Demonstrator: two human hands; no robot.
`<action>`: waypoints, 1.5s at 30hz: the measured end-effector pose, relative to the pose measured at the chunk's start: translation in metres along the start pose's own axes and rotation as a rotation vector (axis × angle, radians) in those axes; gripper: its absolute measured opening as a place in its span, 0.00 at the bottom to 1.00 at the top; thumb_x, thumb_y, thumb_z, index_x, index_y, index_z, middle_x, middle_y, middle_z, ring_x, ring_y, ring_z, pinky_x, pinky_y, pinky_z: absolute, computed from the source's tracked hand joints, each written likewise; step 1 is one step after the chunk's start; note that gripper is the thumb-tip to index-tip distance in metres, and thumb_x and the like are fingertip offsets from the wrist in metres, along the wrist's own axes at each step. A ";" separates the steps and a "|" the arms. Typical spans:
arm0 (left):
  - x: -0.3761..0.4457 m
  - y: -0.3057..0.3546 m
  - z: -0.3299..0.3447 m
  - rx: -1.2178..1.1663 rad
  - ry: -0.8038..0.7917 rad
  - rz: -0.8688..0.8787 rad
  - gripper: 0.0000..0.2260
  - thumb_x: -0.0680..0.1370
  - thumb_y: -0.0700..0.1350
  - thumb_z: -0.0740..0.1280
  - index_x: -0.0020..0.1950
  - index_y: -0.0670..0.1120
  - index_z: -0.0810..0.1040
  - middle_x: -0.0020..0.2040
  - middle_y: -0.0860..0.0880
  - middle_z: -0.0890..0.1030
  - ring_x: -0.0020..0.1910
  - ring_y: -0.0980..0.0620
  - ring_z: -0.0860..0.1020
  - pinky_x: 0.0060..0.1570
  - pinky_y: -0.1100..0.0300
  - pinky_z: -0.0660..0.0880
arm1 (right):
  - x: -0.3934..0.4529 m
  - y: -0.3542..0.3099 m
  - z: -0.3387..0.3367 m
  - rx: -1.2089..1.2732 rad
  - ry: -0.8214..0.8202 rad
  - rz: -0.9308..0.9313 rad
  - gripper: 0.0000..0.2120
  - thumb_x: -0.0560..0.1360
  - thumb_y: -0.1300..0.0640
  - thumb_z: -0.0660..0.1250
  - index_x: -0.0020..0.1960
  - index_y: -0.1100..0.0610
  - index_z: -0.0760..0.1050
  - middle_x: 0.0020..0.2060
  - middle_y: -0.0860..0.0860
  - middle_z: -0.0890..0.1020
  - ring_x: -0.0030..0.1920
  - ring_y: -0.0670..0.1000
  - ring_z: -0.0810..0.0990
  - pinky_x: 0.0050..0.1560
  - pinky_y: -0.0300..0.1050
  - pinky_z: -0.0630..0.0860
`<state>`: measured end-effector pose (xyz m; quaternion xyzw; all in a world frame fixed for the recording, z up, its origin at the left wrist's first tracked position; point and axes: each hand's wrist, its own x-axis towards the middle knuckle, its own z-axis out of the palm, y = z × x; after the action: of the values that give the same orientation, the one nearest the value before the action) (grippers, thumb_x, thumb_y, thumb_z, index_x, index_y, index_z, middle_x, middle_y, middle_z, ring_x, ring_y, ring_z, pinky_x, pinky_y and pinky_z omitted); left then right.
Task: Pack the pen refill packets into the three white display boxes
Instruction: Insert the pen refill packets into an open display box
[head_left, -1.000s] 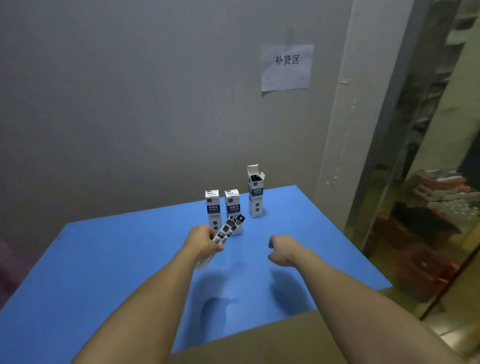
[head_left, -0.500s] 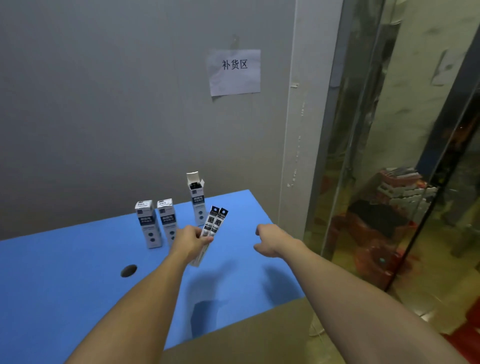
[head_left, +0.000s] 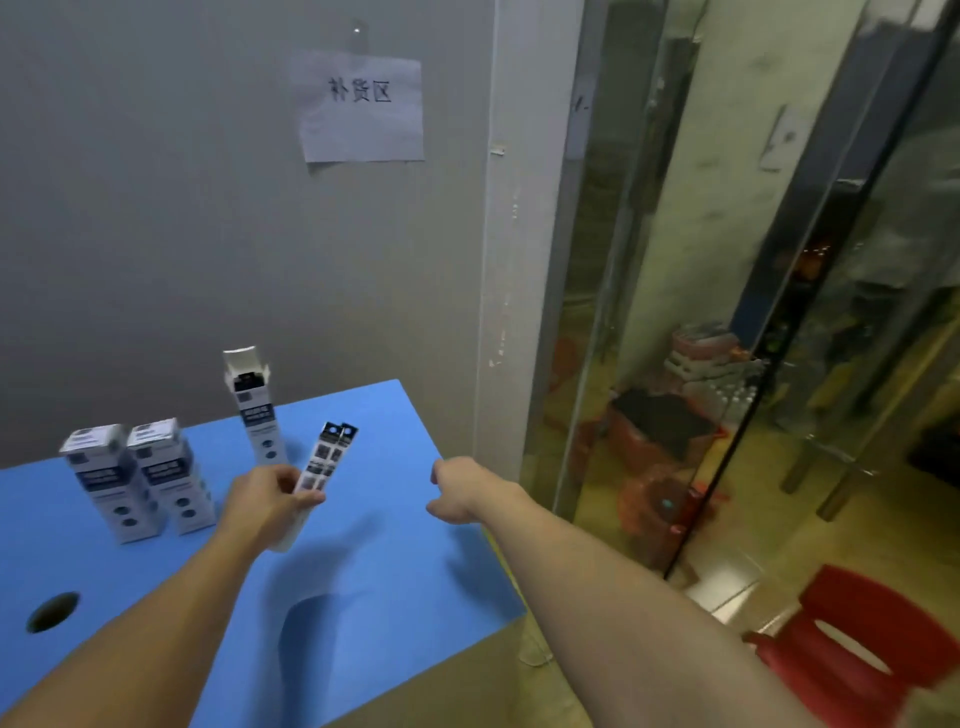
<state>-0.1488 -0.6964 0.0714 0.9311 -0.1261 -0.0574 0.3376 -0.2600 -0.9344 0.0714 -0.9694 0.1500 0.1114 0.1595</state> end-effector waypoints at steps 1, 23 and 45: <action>0.006 0.004 0.004 -0.008 -0.006 0.003 0.11 0.71 0.45 0.80 0.35 0.48 0.79 0.31 0.47 0.78 0.33 0.50 0.74 0.30 0.58 0.66 | 0.005 0.004 -0.004 0.001 -0.004 0.012 0.21 0.76 0.53 0.65 0.67 0.58 0.70 0.64 0.57 0.76 0.61 0.60 0.77 0.61 0.55 0.78; 0.130 -0.020 -0.014 -0.135 0.036 -0.060 0.08 0.69 0.43 0.81 0.42 0.44 0.84 0.36 0.47 0.84 0.40 0.48 0.84 0.41 0.56 0.80 | 0.204 -0.056 -0.011 0.276 -0.103 -0.078 0.37 0.71 0.47 0.77 0.72 0.57 0.64 0.66 0.54 0.73 0.62 0.55 0.77 0.62 0.52 0.75; 0.119 -0.018 -0.069 -0.418 0.192 -0.160 0.08 0.72 0.37 0.77 0.47 0.46 0.84 0.40 0.47 0.86 0.39 0.49 0.85 0.43 0.59 0.83 | 0.272 -0.166 -0.004 0.652 -0.057 -0.425 0.26 0.65 0.58 0.82 0.60 0.53 0.77 0.49 0.47 0.82 0.50 0.52 0.81 0.51 0.46 0.77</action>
<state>-0.0171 -0.6730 0.1101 0.8493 -0.0047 -0.0200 0.5275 0.0477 -0.8545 0.0490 -0.8738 -0.0308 0.0491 0.4829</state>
